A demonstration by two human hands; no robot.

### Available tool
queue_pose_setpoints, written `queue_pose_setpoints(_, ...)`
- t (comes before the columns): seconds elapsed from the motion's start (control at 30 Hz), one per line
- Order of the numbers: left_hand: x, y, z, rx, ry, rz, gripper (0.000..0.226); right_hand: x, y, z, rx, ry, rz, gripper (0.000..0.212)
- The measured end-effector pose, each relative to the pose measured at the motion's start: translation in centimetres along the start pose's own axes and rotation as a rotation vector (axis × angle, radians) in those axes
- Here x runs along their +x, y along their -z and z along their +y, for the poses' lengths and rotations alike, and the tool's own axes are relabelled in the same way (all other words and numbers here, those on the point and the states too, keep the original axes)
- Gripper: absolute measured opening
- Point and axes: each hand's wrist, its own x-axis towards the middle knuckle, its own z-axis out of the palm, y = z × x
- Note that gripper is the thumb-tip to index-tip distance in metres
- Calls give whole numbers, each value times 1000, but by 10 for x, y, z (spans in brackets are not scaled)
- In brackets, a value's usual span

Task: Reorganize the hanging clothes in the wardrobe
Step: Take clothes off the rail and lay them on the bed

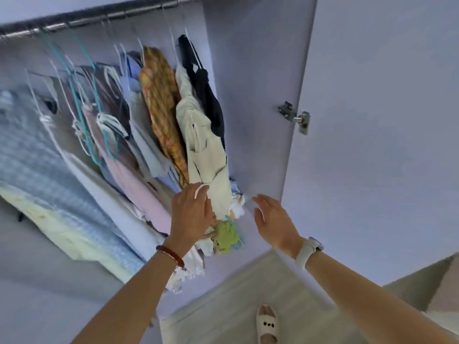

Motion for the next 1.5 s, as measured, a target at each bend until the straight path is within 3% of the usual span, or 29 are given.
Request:
queue_pose_setpoints(0.27,147,26,-29,85,79,136,40,185,48,-43,187,67,160,36)
queue_pose_setpoints(0.47,200,10,-42,64,191,-16,52,292,65,-72,150,42,118,49)
queue_pose_setpoints(0.57,200,-2,-52,44,170,-34,55,317,58,-76,35,63,52,36)
queue_pose_setpoints(0.67,198,-8,-62,25,124,6,54,325,57,-76,39,21,182,26)
queue_pose_setpoints(0.8,199,-9,-64,-23,162,14,55,320,75,-78,234,-57,405,25)
queue_pose_setpoints(0.93,199,-1,-54,-34,129,77,50,283,80,-59,277,-44,474,21)
queue_pose_setpoints(1.03,201,4,-33,-109,-90,234,41,226,72,-28,241,-53,507,25)
queue_pose_setpoints(1.1,203,4,-12,-241,-209,251,41,179,69,-4,172,-114,488,26)
queue_pose_setpoints(1.2,202,-7,28,-404,-325,143,47,94,71,24,53,-222,433,27)
queue_pose_setpoints(1.33,178,-36,94,-406,-522,-117,51,-21,78,39,-109,-393,450,39)
queue_pose_setpoints(1.5,115,-58,177,-641,-777,-166,12,-154,86,41,-249,-614,497,28)
